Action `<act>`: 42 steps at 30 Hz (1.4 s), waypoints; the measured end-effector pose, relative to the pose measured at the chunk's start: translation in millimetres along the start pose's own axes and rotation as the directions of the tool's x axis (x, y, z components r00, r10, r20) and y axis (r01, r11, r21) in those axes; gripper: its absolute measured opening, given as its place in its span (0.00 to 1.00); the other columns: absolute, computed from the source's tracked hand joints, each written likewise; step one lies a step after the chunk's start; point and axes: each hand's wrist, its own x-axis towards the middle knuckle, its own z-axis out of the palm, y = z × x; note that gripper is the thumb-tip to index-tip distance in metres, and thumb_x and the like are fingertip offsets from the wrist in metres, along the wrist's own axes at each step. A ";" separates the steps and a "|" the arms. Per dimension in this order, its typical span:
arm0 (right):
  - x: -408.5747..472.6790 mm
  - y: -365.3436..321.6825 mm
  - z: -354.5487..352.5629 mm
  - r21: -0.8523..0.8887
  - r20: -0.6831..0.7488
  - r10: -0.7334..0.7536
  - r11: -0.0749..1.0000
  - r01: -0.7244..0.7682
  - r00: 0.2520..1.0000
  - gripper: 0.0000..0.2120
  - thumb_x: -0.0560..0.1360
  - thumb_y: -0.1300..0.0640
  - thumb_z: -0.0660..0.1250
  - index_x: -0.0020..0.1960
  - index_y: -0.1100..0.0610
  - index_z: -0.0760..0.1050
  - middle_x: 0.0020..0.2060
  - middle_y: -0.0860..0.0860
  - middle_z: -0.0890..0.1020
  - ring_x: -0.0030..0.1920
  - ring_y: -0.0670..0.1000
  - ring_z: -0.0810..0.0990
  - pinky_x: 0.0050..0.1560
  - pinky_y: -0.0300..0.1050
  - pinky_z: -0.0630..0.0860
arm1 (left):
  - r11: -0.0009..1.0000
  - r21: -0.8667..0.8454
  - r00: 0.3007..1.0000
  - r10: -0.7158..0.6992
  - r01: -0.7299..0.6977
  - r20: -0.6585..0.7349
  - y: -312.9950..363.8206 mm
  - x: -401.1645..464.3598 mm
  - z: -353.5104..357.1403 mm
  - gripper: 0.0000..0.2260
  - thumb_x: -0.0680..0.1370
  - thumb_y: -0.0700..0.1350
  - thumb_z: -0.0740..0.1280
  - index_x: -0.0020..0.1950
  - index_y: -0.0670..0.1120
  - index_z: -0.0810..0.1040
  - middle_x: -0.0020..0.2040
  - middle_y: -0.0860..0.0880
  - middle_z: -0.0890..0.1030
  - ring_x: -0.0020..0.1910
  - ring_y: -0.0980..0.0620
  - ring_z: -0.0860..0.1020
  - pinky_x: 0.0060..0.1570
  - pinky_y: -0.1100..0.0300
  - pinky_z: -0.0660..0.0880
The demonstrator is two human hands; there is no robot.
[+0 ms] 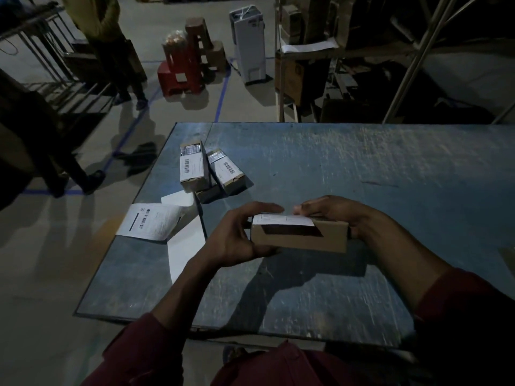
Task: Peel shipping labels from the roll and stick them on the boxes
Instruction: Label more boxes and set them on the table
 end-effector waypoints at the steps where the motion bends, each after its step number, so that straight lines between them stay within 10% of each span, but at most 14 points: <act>1: 1.4 -0.4 -1.2 -0.058 -0.059 -0.077 0.996 0.074 0.995 0.09 0.78 0.55 0.72 0.57 0.57 0.85 0.57 0.50 0.86 0.50 0.46 0.85 0.48 0.39 0.82 | 1.000 -0.004 1.000 -0.006 0.006 -0.005 -0.9 0.0 0.0 0.30 0.67 0.40 0.85 0.67 0.48 0.81 0.62 0.56 0.84 0.61 0.56 0.82 0.57 0.56 0.82; 5: -12.0 -8.3 -8.7 -0.248 -0.034 -0.342 0.913 0.324 0.939 0.17 0.75 0.42 0.72 0.62 0.45 0.82 0.61 0.38 0.83 0.65 0.42 0.78 0.68 0.55 0.74 | 0.996 -0.060 0.997 -0.064 0.062 -0.034 -4.3 -3.4 2.8 0.27 0.68 0.41 0.85 0.64 0.49 0.82 0.60 0.55 0.84 0.60 0.56 0.82 0.50 0.58 0.82; 10: -26.5 -0.7 -4.5 -0.629 0.241 -0.339 0.659 0.413 0.909 0.42 0.61 0.44 0.86 0.71 0.38 0.73 0.68 0.32 0.74 0.68 0.34 0.72 0.65 0.36 0.71 | 0.962 -0.228 0.983 -0.169 0.149 -0.069 -14.4 -5.9 2.5 0.22 0.71 0.39 0.83 0.63 0.48 0.83 0.56 0.50 0.86 0.54 0.51 0.84 0.46 0.55 0.81; 17: -24.8 8.3 -8.8 -0.626 0.189 -0.478 0.615 0.481 0.858 0.28 0.63 0.53 0.86 0.61 0.42 0.84 0.60 0.34 0.82 0.59 0.33 0.79 0.56 0.26 0.73 | 0.933 -0.312 0.975 -0.211 0.181 -0.064 -19.1 -7.3 6.6 0.22 0.70 0.40 0.83 0.63 0.46 0.86 0.58 0.50 0.87 0.59 0.46 0.85 0.62 0.41 0.81; 25: -15.7 15.8 -19.4 -0.425 0.186 -0.578 0.682 0.596 0.794 0.16 0.61 0.63 0.86 0.47 0.53 0.88 0.61 0.45 0.85 0.63 0.45 0.82 0.60 0.43 0.81 | 0.960 -0.273 0.994 -0.088 0.069 -0.059 -22.7 -3.0 5.5 0.18 0.71 0.40 0.81 0.61 0.44 0.87 0.68 0.50 0.82 0.68 0.50 0.80 0.66 0.45 0.79; 30: -12.9 9.2 -17.4 -0.550 0.240 -0.517 0.625 0.554 0.821 0.35 0.65 0.54 0.85 0.67 0.36 0.77 0.64 0.33 0.79 0.67 0.39 0.76 0.63 0.34 0.75 | 0.959 -0.281 0.998 -0.052 0.043 -0.024 -23.9 0.4 2.9 0.16 0.74 0.42 0.79 0.61 0.49 0.87 0.74 0.52 0.76 0.74 0.51 0.75 0.65 0.45 0.80; 34: -10.4 5.8 -21.0 -0.555 0.275 -0.469 0.636 0.536 0.840 0.28 0.69 0.50 0.82 0.67 0.37 0.80 0.67 0.36 0.79 0.67 0.40 0.77 0.67 0.44 0.75 | 0.966 -0.242 0.993 -0.109 0.094 -0.048 -27.0 -1.5 -0.9 0.36 0.76 0.45 0.78 0.81 0.58 0.67 0.76 0.56 0.75 0.74 0.52 0.74 0.64 0.49 0.80; 42: 3.7 19.8 -30.1 -0.441 0.264 -0.527 0.679 0.587 0.808 0.19 0.70 0.64 0.81 0.59 0.52 0.86 0.69 0.40 0.79 0.70 0.42 0.76 0.69 0.39 0.74 | 0.990 -0.137 0.999 -0.027 0.022 -0.038 -31.6 1.0 8.7 0.14 0.79 0.48 0.74 0.65 0.53 0.85 0.80 0.56 0.69 0.77 0.54 0.70 0.64 0.42 0.80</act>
